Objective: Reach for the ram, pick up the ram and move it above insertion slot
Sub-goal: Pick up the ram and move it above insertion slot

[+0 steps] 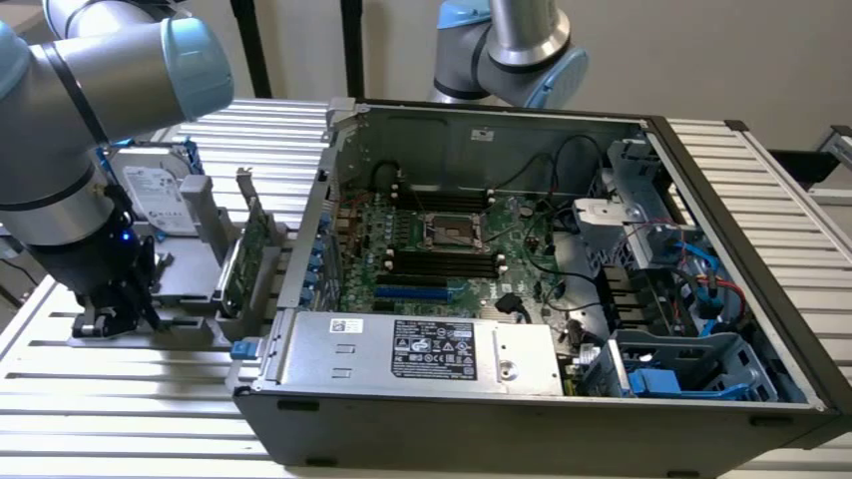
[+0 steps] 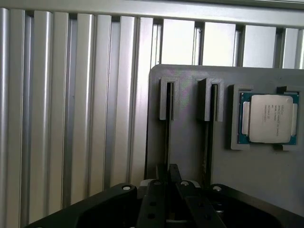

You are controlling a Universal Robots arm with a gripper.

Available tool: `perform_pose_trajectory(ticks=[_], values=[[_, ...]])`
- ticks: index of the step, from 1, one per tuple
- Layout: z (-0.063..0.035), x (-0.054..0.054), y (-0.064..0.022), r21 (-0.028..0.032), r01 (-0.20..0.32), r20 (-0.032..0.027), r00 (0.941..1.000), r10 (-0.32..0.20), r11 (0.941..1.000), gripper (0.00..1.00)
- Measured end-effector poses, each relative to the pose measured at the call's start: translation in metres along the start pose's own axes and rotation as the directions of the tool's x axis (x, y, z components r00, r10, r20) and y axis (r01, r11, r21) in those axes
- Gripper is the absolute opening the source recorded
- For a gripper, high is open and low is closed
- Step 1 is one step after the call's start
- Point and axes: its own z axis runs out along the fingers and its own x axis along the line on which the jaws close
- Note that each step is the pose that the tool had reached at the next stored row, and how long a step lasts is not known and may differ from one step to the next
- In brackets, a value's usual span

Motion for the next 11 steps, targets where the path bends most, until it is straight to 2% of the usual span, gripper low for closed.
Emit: perform_pose_trajectory(ticks=[5, 11], values=[[-0.0037, 0.000, 0.0002, -0.0001, 0.000, 0.0000, 1.0000, 0.000, 1.0000, 0.14], [-0.0164, 0.000, 0.0007, -0.0009, 0.000, 0.0000, 1.0000, 0.000, 1.0000, 0.14]])
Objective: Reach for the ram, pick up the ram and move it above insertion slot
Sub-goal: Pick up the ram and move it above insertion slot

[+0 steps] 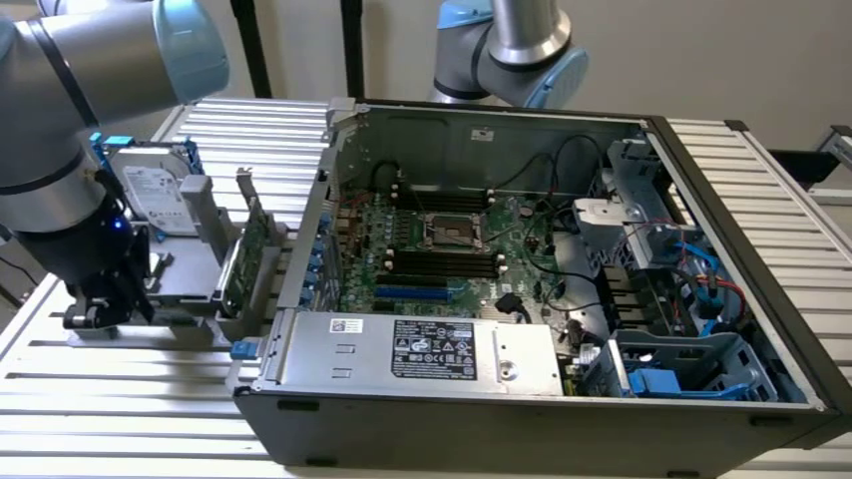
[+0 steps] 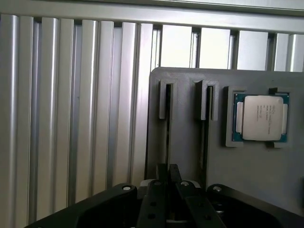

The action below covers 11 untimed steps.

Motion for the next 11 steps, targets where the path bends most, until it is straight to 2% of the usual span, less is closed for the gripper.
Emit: perform_pose_trajectory(ticks=[11], values=[[-0.0479, -0.001, -0.0006, -0.0011, 0.000, 0.0001, 1.0000, 0.000, 1.0000, 0.14]])
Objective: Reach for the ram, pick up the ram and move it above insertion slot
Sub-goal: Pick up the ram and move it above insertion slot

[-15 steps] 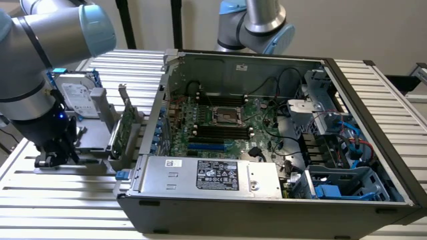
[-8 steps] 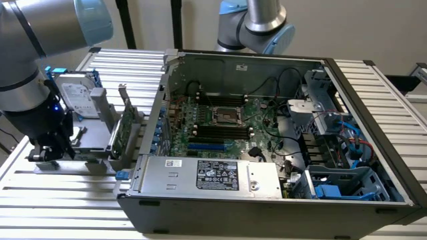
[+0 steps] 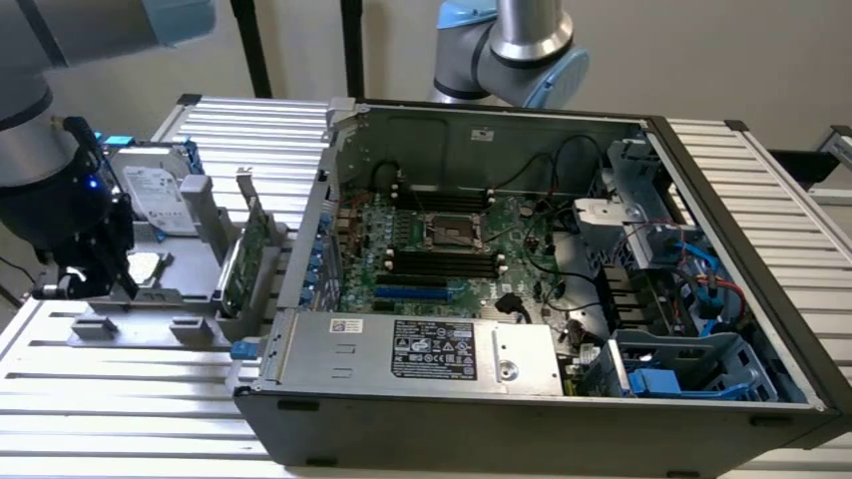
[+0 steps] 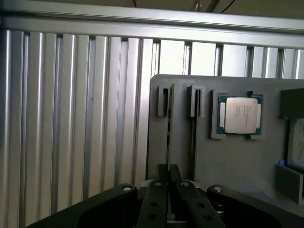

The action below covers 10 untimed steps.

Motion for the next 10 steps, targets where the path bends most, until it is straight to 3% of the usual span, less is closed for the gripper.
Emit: perform_pose_trajectory(ticks=[5, 10], values=[[-0.0231, 0.000, -0.0078, -0.0003, 0.000, -0.0001, 1.0000, 0.000, 1.0000, 0.14], [-0.0463, 0.000, -0.0229, -0.0002, 0.000, 0.0002, 1.0000, 0.000, 1.0000, 0.14]])
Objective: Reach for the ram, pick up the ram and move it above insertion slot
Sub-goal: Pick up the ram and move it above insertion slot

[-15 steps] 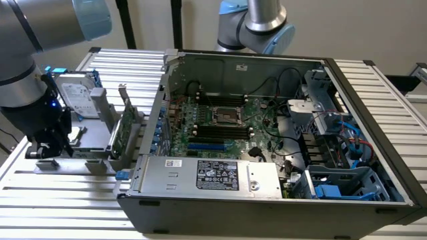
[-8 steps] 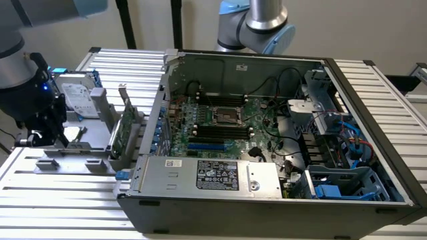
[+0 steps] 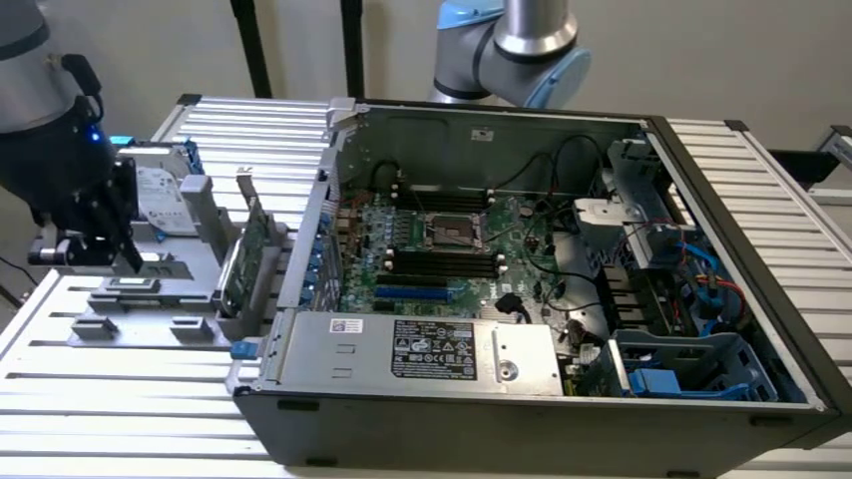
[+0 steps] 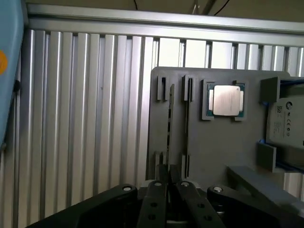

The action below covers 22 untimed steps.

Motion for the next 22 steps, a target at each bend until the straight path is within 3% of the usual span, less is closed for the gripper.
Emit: perform_pose_trajectory(ticks=[19, 22], values=[[-0.0889, 0.000, -0.0735, -0.0001, 0.000, -0.0001, 1.0000, 0.000, 1.0000, 0.14], [-0.0982, -0.002, -0.0836, 0.0000, 0.000, 0.0000, 1.0000, 0.000, 1.0000, 0.14]])
